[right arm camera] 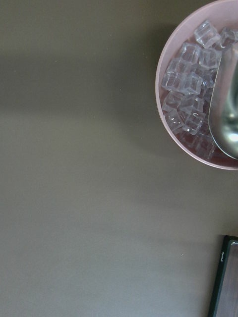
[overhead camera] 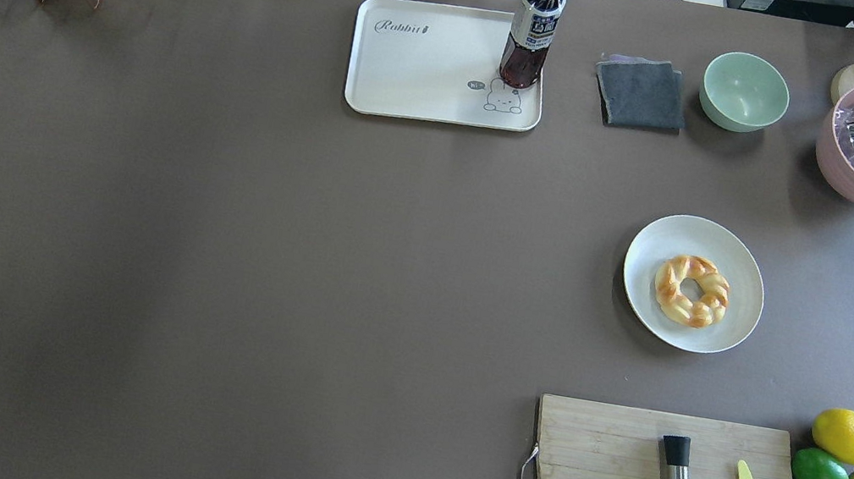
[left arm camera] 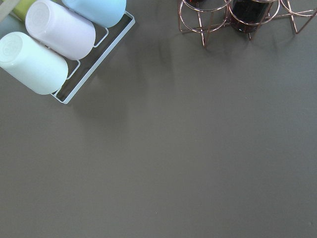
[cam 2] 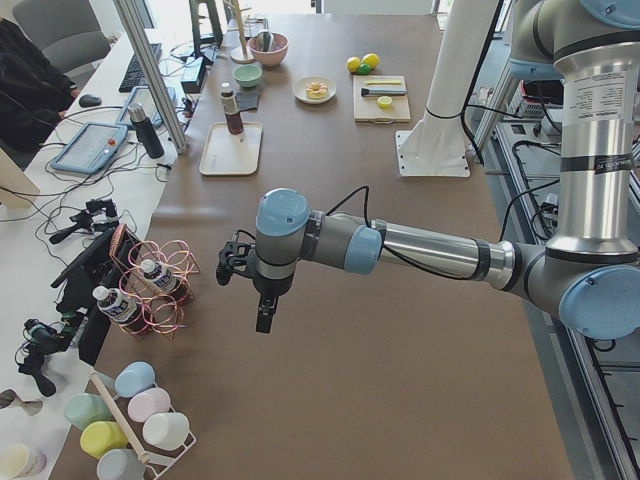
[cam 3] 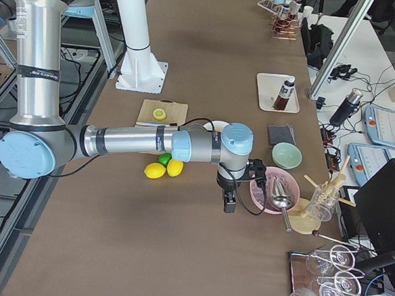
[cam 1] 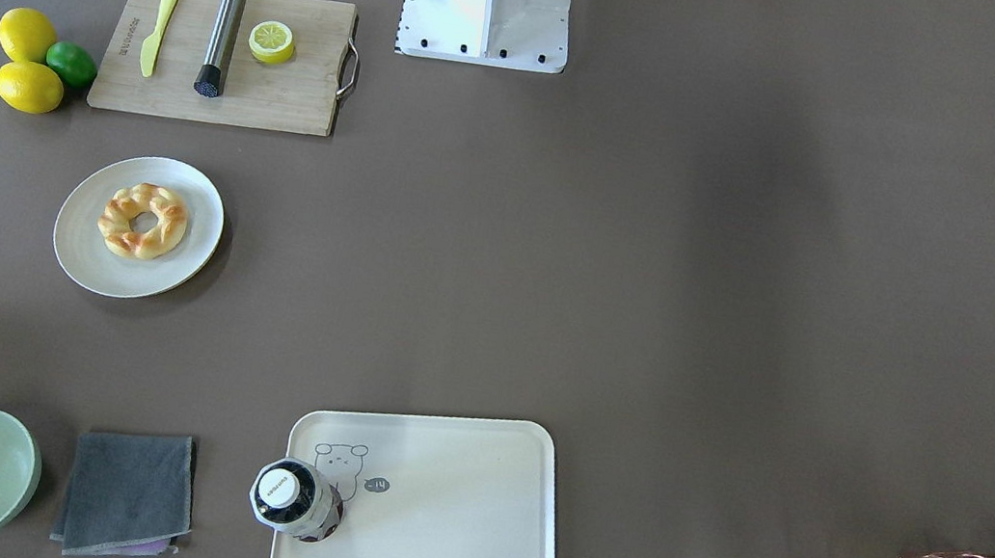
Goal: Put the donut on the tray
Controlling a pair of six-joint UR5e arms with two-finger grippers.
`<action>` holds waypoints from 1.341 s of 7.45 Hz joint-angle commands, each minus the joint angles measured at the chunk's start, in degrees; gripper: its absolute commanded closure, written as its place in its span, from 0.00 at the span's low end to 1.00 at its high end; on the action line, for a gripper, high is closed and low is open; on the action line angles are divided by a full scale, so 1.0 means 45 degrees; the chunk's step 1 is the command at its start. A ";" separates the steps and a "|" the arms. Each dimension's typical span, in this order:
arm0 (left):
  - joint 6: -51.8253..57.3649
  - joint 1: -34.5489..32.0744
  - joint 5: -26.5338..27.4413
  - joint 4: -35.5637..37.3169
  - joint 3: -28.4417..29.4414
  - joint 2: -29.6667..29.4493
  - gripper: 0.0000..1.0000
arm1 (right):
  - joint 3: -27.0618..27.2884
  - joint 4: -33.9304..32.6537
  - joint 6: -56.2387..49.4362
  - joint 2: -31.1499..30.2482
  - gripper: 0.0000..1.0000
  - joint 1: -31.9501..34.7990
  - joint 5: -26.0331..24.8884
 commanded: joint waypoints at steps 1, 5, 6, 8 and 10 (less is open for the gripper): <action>-0.0452 -0.0016 0.0044 -0.0045 0.0309 0.0109 0.02 | -0.0018 0.0284 0.0013 -0.0074 0.01 -0.0200 -0.0102; -0.0435 0.0024 -0.0112 -0.0724 0.0331 0.0673 0.02 | 0.0003 0.1677 0.2135 0.0062 0.01 -0.1794 0.1909; -0.0667 0.0024 -0.0247 -0.1714 0.0429 0.1063 0.02 | -0.0192 0.3431 0.3766 0.0062 0.01 -0.2634 0.1909; -0.1313 0.0024 -0.0754 -0.1939 0.0489 0.1067 0.02 | -0.1201 0.7256 0.8466 0.0410 0.01 -0.4528 0.1657; -0.1313 -0.0054 -0.1223 -0.1939 0.0547 0.1106 0.02 | -0.3194 1.0525 1.1095 0.1210 0.01 -0.5587 0.1501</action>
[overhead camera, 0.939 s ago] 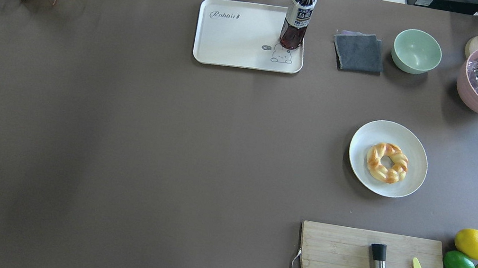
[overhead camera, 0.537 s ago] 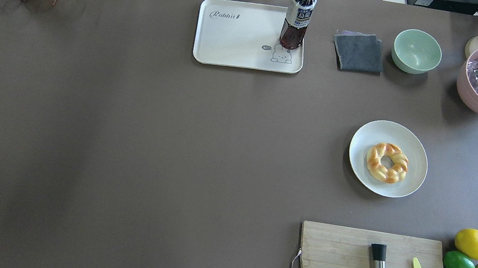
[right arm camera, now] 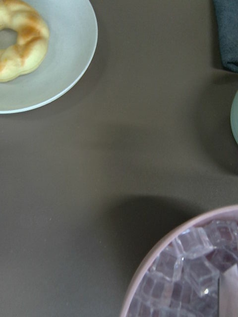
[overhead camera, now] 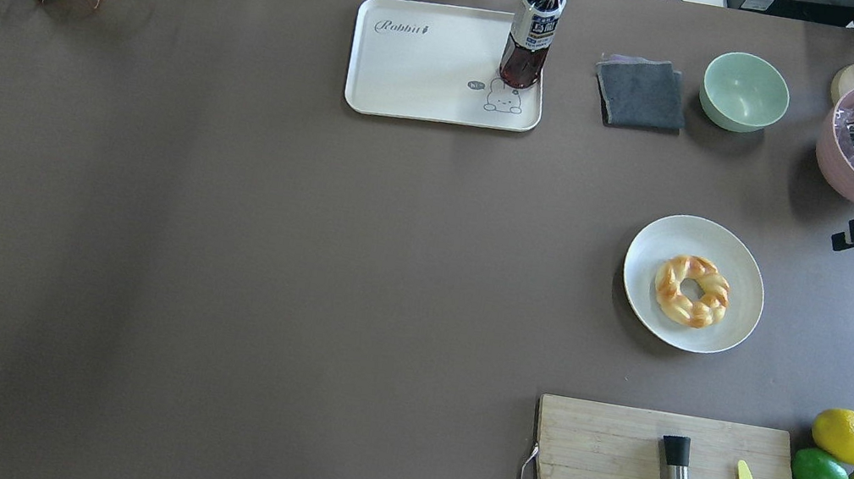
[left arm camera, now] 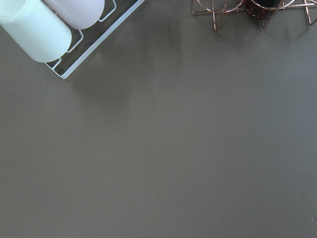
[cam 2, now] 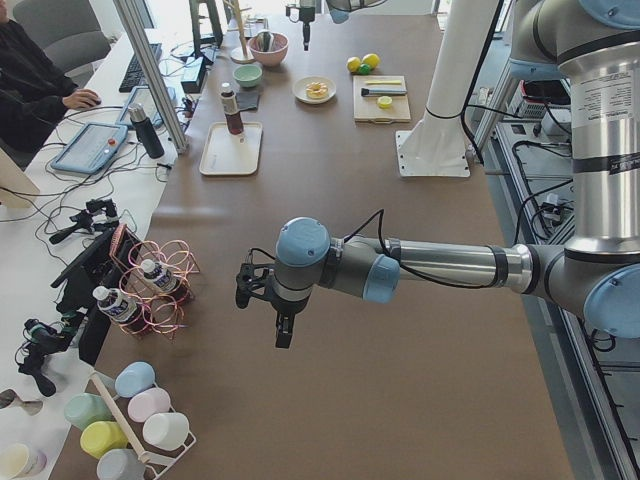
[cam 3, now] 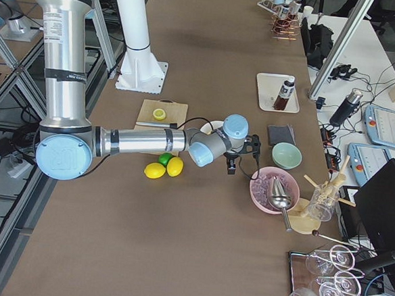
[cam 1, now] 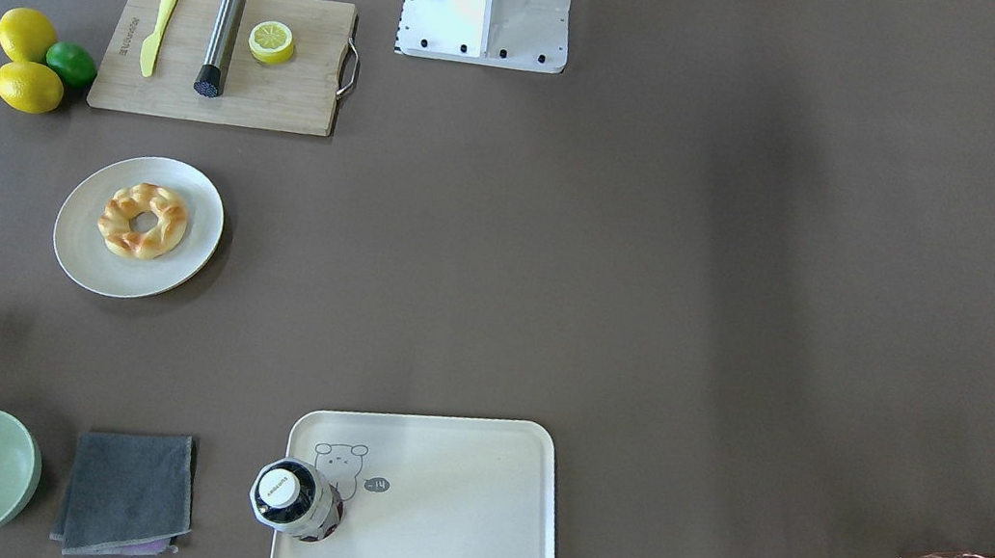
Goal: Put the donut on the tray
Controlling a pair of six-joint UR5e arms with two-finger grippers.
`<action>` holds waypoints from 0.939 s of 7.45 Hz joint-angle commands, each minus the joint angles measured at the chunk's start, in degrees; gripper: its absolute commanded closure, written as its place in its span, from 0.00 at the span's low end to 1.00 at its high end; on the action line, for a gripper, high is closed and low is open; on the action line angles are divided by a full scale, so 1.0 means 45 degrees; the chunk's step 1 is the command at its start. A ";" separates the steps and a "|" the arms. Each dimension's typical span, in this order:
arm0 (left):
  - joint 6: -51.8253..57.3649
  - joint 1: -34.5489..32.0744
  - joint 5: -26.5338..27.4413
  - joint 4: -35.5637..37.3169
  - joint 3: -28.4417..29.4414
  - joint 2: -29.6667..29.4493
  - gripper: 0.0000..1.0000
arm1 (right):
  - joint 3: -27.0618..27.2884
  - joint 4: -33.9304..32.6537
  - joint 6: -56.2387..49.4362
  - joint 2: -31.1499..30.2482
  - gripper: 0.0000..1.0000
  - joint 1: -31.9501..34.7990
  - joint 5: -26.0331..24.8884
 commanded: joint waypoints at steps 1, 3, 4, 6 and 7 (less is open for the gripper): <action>-0.0054 -0.0105 -0.0505 -0.0023 -0.0004 0.0037 0.02 | -0.1747 0.3630 0.3431 0.0739 0.01 -0.1654 -0.0871; -0.0054 -0.0105 -0.0761 -0.0003 -0.0005 0.0037 0.02 | -0.1749 0.3970 0.4412 0.0933 0.01 -0.2749 -0.1655; -0.0054 -0.0105 -0.0761 -0.0003 -0.0024 0.0037 0.02 | -0.1749 0.3989 0.4416 0.0935 0.01 -0.3160 -0.1872; -0.0054 -0.0183 -0.0761 0.0036 -0.0024 0.0037 0.02 | -0.1614 0.4009 0.4455 0.0819 0.01 -0.3321 -0.1875; -0.0054 -0.0203 -0.0761 0.0075 -0.0024 -0.0021 0.02 | -0.1612 0.3990 0.4456 0.0798 0.09 -0.3340 -0.1855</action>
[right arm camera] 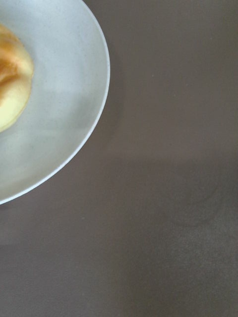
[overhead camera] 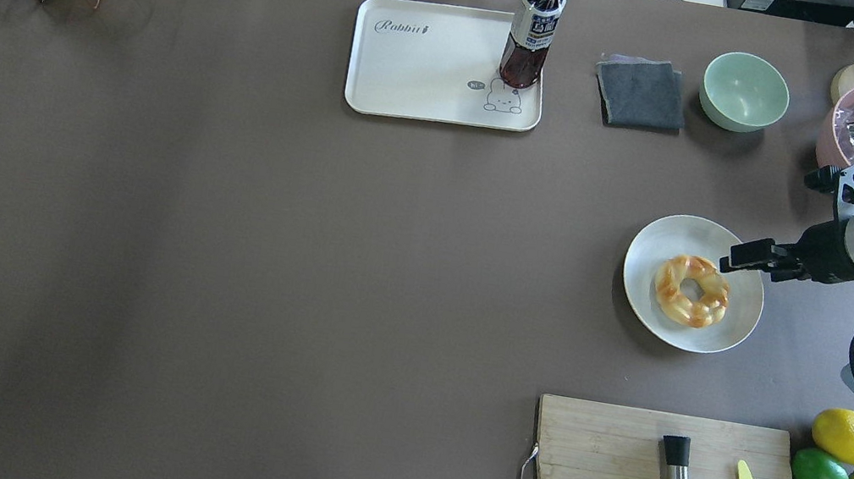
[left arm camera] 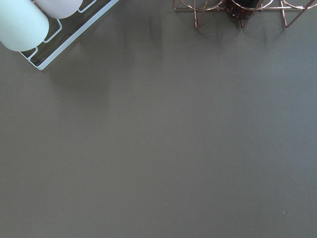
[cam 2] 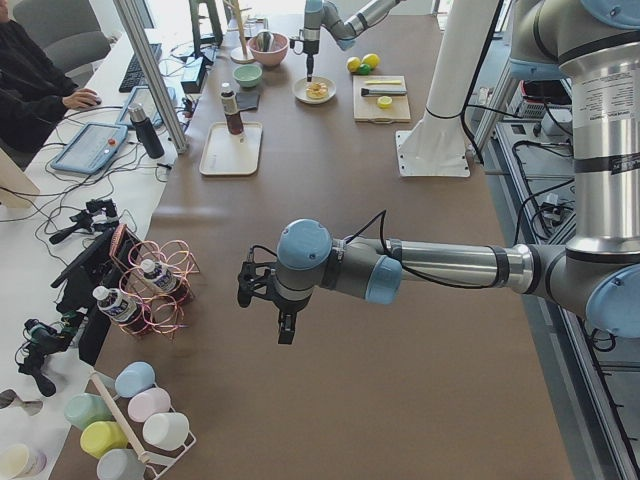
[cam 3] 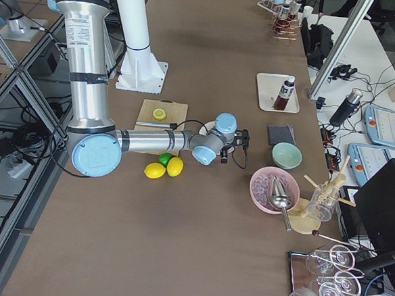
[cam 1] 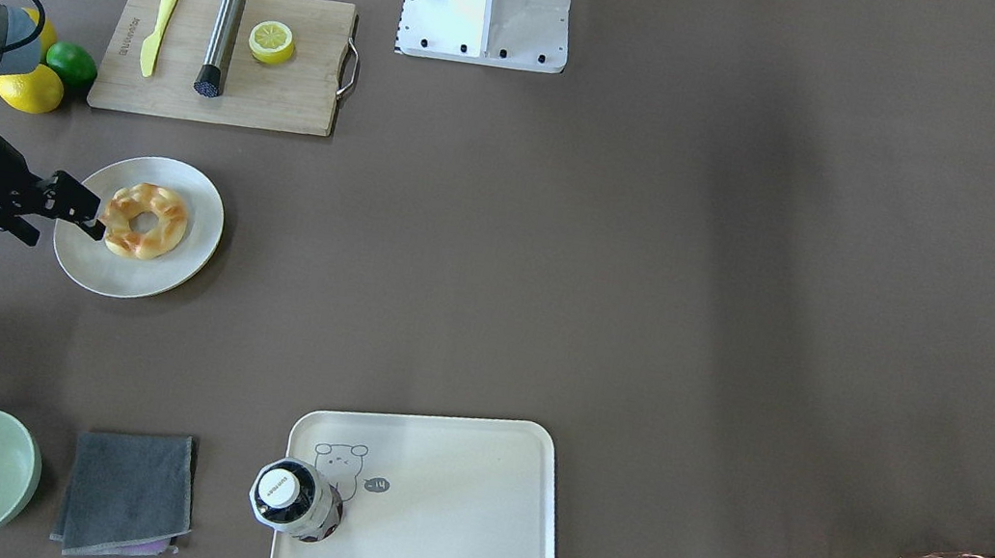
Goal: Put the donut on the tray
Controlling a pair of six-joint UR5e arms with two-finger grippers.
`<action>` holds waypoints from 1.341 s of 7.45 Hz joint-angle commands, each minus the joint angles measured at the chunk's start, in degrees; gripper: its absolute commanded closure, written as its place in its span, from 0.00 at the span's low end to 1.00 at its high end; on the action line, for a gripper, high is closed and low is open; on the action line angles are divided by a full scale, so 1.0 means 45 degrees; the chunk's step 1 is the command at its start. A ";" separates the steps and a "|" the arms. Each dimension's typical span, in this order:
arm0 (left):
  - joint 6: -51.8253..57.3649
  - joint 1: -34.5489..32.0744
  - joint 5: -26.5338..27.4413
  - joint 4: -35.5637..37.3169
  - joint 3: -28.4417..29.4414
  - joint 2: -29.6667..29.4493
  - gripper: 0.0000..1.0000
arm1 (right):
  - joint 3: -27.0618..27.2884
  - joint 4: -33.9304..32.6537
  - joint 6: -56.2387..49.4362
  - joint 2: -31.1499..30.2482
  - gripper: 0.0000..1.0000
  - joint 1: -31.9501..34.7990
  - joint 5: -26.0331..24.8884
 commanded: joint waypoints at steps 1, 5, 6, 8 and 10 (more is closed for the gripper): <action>0.0000 -0.0050 -0.0004 0.0057 -0.0008 -0.0080 0.02 | 0.0067 0.0001 0.0035 -0.0105 0.42 -0.0079 0.0037; 0.0000 -0.0069 -0.0004 0.0076 -0.0047 -0.0099 0.02 | 0.0339 0.0040 -0.0121 -0.0301 1.00 -0.0060 0.0115; 0.0019 -0.0108 0.0016 0.0076 0.0030 -0.0119 0.02 | 0.0553 0.0098 -0.0063 -0.0436 1.00 -0.0060 0.0154; 0.0020 -0.0147 -0.0004 0.0115 0.0012 -0.0177 0.02 | 0.1157 0.0099 0.0055 -0.0554 1.00 -0.0040 0.0658; 0.0000 -0.0167 0.0016 0.0154 0.0050 -0.0333 0.02 | 0.1239 0.0060 0.0055 -0.0031 1.00 0.1008 0.2041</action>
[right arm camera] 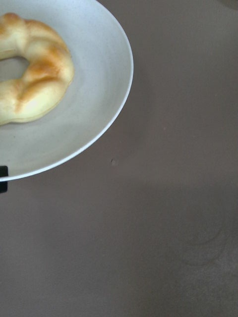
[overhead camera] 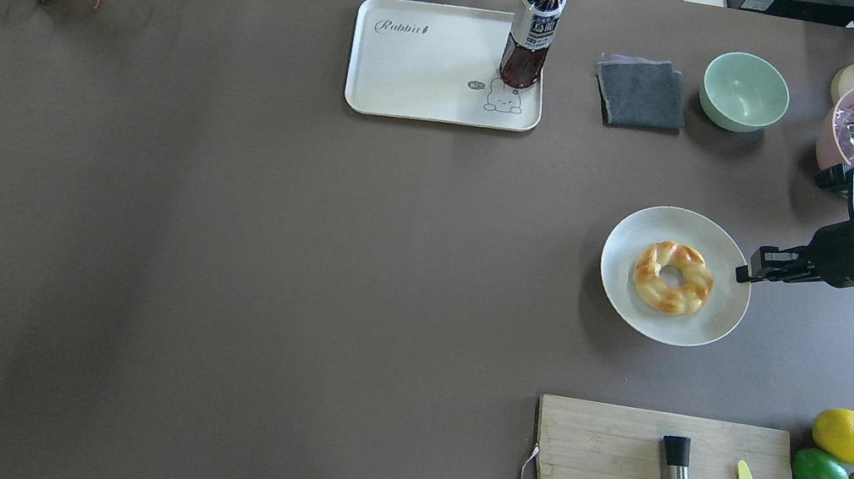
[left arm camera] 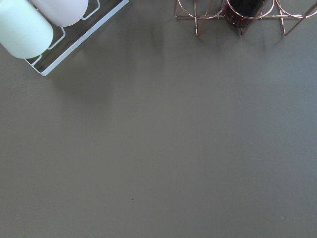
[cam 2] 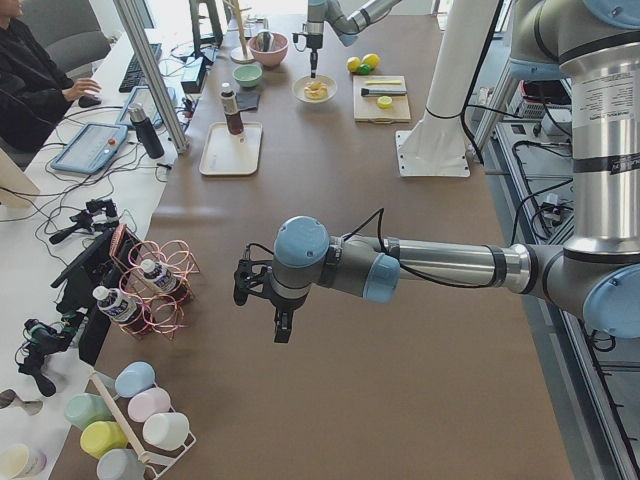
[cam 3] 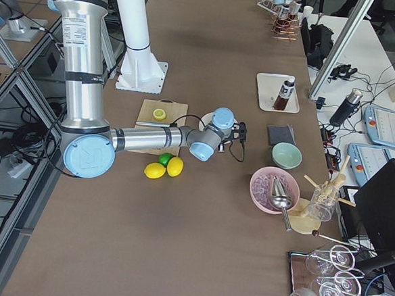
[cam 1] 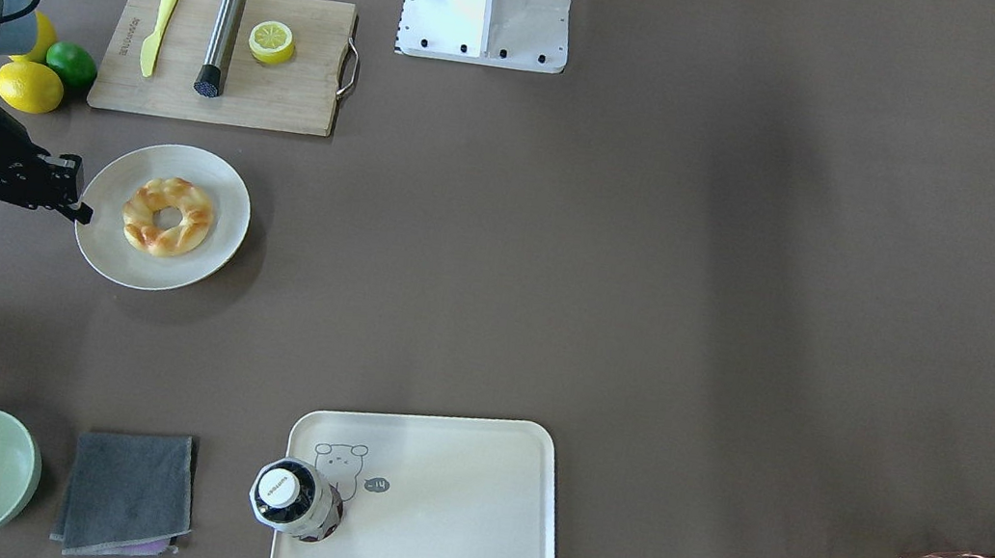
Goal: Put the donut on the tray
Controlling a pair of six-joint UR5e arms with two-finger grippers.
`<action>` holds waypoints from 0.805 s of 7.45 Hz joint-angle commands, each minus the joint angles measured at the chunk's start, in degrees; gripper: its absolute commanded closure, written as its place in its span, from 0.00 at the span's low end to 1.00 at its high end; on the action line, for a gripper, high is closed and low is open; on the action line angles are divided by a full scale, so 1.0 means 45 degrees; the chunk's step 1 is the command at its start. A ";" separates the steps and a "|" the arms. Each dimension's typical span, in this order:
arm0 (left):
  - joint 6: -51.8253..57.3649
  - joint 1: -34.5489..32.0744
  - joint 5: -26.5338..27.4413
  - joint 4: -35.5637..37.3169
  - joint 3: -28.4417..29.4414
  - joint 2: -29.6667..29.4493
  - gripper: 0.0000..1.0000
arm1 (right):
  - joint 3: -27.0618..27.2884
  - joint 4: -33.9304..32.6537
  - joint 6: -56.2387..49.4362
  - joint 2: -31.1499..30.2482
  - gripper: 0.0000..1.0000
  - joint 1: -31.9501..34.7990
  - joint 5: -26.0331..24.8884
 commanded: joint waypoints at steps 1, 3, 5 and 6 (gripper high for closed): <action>-0.0011 -0.0014 -0.0010 0.0119 0.0037 -0.0162 0.02 | 0.0184 -0.0049 0.0034 0.1020 1.00 0.1011 0.1527; -0.0030 -0.0014 -0.0088 0.0100 0.0251 -0.0220 0.02 | 0.0145 -0.0282 0.1275 0.2405 1.00 0.0762 0.1531; -0.0726 0.0005 -0.0593 -0.0016 0.0194 -0.0396 0.02 | 0.0203 -0.1004 0.2588 0.3969 1.00 -0.0251 0.0658; -0.1816 0.0063 -0.0925 -0.0114 0.0038 -0.0493 0.02 | 0.0455 -0.1296 0.3289 0.4420 1.00 -0.0856 0.0072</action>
